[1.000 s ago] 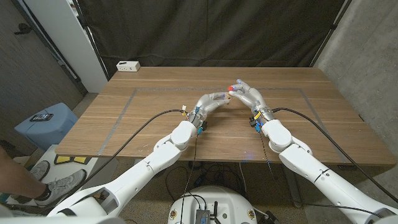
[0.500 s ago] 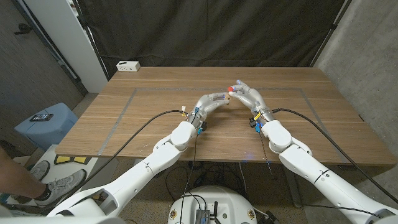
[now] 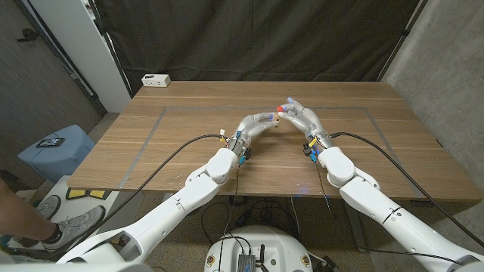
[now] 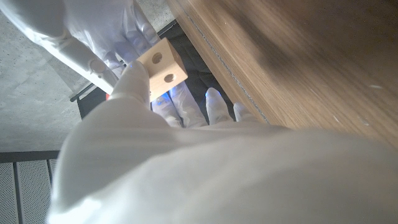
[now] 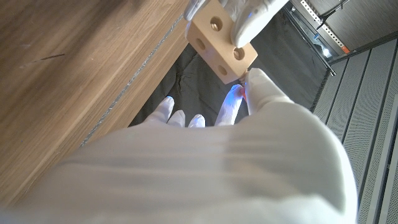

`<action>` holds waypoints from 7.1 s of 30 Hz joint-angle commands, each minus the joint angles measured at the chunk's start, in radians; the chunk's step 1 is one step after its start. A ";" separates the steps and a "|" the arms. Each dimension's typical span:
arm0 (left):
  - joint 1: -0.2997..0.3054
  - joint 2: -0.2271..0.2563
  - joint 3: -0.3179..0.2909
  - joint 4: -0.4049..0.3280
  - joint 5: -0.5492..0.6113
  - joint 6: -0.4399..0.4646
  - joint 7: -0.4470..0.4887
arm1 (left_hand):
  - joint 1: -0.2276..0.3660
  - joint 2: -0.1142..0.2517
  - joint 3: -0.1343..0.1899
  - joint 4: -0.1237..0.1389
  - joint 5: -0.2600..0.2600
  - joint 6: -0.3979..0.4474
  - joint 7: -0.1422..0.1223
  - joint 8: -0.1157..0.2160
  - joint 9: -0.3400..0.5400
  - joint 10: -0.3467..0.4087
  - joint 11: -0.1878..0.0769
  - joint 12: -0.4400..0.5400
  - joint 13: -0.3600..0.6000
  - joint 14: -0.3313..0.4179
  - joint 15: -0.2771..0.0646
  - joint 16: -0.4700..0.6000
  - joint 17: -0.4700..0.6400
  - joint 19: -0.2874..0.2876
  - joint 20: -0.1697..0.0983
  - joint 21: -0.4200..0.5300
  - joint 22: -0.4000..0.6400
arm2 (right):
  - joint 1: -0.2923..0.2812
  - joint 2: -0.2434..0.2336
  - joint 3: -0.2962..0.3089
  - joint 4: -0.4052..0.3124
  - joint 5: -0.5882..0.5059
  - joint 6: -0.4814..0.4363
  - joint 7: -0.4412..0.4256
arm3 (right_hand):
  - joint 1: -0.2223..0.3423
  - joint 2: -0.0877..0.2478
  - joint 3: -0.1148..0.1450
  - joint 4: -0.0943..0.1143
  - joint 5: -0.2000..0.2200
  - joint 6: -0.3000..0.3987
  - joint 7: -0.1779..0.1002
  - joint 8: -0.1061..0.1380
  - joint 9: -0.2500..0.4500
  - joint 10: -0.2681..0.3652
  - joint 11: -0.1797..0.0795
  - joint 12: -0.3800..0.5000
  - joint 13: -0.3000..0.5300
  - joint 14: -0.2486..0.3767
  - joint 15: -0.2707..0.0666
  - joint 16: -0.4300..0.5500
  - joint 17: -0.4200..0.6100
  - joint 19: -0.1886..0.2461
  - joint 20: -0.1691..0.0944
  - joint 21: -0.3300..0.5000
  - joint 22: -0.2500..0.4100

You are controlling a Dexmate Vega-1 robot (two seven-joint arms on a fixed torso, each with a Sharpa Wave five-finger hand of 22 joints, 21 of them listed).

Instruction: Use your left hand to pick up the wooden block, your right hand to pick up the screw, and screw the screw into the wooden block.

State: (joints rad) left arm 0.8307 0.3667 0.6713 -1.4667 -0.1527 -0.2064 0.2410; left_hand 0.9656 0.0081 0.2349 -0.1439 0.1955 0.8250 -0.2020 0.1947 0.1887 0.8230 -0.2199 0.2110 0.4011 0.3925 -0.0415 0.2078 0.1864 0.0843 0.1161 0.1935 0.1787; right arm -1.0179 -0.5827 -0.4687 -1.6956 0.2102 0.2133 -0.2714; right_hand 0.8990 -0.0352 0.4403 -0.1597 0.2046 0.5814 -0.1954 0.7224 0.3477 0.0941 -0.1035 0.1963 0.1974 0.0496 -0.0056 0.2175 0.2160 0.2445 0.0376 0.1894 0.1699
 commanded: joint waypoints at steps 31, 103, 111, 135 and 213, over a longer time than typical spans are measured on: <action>0.015 0.004 -0.007 -0.017 -0.007 0.003 0.004 | 0.008 0.007 -0.006 0.002 -0.003 -0.003 0.004 0.005 0.002 -0.007 0.000 0.003 0.002 0.010 -0.089 0.002 0.002 0.002 0.005 0.007 0.002 | -0.004 -0.020 -0.002 -0.014 -0.009 0.006 0.029 | -0.011 0.009 -0.013 0.004 0.008 -0.042 -0.013 -0.014 -0.003 -0.038 -0.002 -0.007 0.005 -0.022 0.004 -0.006 0.005 -0.019 0.006 -0.002 0.002; -0.001 0.001 -0.004 0.001 0.000 0.005 0.005 | 0.013 0.012 -0.008 0.001 -0.004 -0.011 0.004 0.003 0.002 -0.011 0.000 0.003 0.003 0.011 -0.089 0.001 0.002 0.003 0.003 0.007 0.002 | 0.029 -0.053 -0.010 0.007 0.034 0.020 0.123 | -0.112 -0.036 -0.042 0.019 0.010 -0.216 -0.005 -0.133 -0.080 -0.170 0.029 -0.012 0.007 -0.117 0.045 -0.019 0.013 -0.103 0.028 -0.008 0.003; 0.002 0.002 -0.004 -0.003 0.002 0.004 0.006 | 0.013 0.011 -0.009 0.001 -0.004 -0.011 0.004 0.003 0.002 -0.012 0.000 0.003 0.003 0.011 -0.089 0.001 0.002 0.003 0.004 0.007 0.002 | 0.030 -0.059 -0.009 0.000 0.034 0.017 0.130 | -0.124 -0.037 -0.043 0.021 0.010 -0.232 -0.004 -0.145 -0.087 -0.182 0.030 -0.012 0.007 -0.127 0.051 -0.019 0.013 -0.113 0.030 -0.007 0.004; 0.012 0.013 -0.007 -0.017 0.011 -0.007 0.006 | 0.014 0.012 -0.011 0.001 -0.005 -0.012 0.003 0.003 0.002 -0.012 -0.001 0.004 0.004 0.012 -0.091 0.001 0.002 0.002 0.003 0.006 0.002 | 0.039 -0.123 0.004 -0.070 0.009 -0.045 0.156 | -0.159 -0.035 -0.047 0.027 0.011 -0.299 0.014 -0.190 -0.107 -0.212 0.050 -0.010 0.007 -0.163 0.070 -0.021 0.013 -0.137 0.038 -0.005 0.004; -0.006 0.035 -0.012 0.004 0.043 -0.074 -0.037 | 0.015 0.012 -0.015 0.000 -0.005 -0.016 -0.011 0.002 0.001 -0.020 -0.001 0.000 0.000 0.004 -0.091 -0.002 0.002 -0.001 0.003 0.005 0.002 | 0.258 -0.429 0.002 -0.345 -0.173 -0.351 0.515 | -0.122 -0.015 -0.003 -0.009 0.038 -0.293 0.101 -0.233 -0.137 -0.242 0.135 0.005 0.008 -0.200 0.112 -0.016 -0.002 -0.173 0.049 0.001 0.002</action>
State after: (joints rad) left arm 0.8366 0.4029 0.6573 -1.4761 -0.1166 -0.2706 0.2101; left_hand 0.9748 0.0173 0.2253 -0.1422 0.1955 0.8090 -0.2074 0.1910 0.1886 0.8085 -0.2237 0.2111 0.3987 0.3961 -0.0450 0.2078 0.1864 0.0841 0.1160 0.1935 0.1788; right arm -0.8068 -0.9914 -0.4551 -2.0316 0.0581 -0.1041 0.1795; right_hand 0.7650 -0.0484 0.4273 -0.1705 0.2370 0.2759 -0.0943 0.4842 0.2090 -0.1484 0.0218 0.1965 0.2024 -0.1485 0.1040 0.1991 0.2136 0.0748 0.0823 0.1858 0.1697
